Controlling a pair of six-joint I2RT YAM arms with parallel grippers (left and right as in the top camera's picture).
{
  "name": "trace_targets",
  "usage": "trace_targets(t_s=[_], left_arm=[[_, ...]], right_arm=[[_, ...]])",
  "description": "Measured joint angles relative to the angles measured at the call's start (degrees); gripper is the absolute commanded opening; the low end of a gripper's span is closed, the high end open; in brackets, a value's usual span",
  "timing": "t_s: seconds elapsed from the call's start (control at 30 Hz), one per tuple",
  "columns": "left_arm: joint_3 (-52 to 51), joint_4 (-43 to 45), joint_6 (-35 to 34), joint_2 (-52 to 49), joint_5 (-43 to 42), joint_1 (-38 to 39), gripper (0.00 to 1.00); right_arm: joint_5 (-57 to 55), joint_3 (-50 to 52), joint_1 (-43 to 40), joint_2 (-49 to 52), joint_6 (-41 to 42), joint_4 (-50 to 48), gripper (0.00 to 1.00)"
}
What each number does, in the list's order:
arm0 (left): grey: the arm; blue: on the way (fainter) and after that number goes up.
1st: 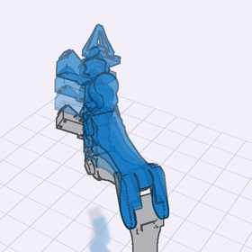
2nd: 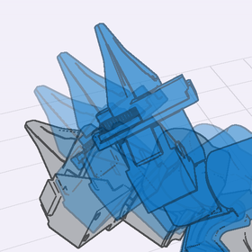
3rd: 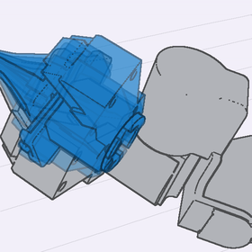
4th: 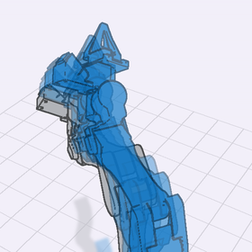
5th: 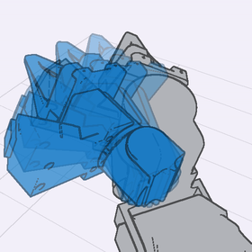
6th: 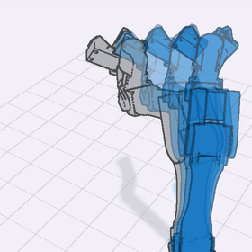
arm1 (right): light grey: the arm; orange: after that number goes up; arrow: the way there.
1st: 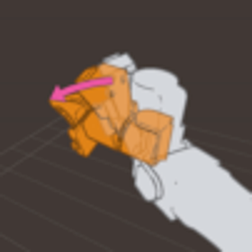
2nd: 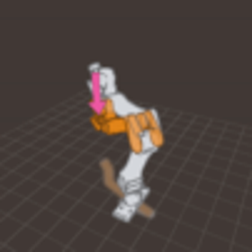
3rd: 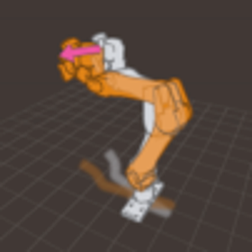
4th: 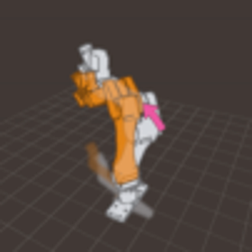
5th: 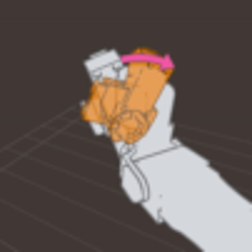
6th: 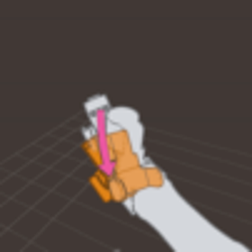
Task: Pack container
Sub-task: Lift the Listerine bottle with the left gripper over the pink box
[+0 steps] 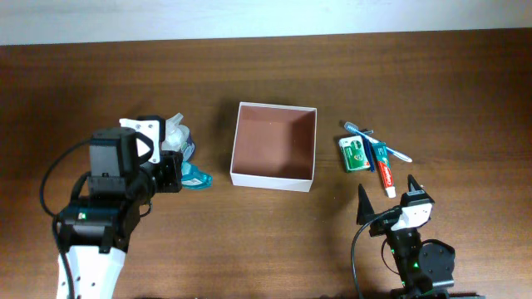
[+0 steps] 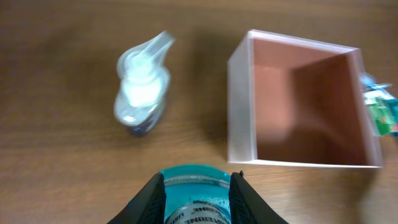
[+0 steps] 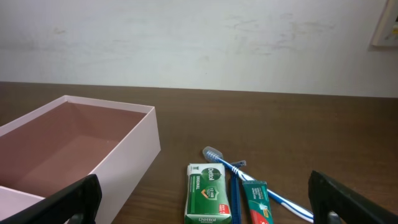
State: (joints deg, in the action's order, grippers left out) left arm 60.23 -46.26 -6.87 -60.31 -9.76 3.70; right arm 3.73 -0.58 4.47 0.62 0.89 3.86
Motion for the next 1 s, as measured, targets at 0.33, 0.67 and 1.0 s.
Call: trace_targets(t_s=[0.33, 0.67, 1.0], left_arm=[[0.0, 11.7, 0.0, 1.6, -6.8, 7.8, 0.19], [4.3, 17.9, -1.3, -4.3, 1.3, 18.8, 0.12], [14.5, 17.4, -2.0, -22.3, 10.6, 25.4, 0.13]], right_arm=[[0.0, 0.0, 0.0, 0.0, 0.0, 0.0, 0.99], [0.0, 0.0, 0.0, 0.0, 0.0, 0.0, 0.99], [0.0, 0.0, 0.0, 0.0, 0.0, 0.0, 0.99]])
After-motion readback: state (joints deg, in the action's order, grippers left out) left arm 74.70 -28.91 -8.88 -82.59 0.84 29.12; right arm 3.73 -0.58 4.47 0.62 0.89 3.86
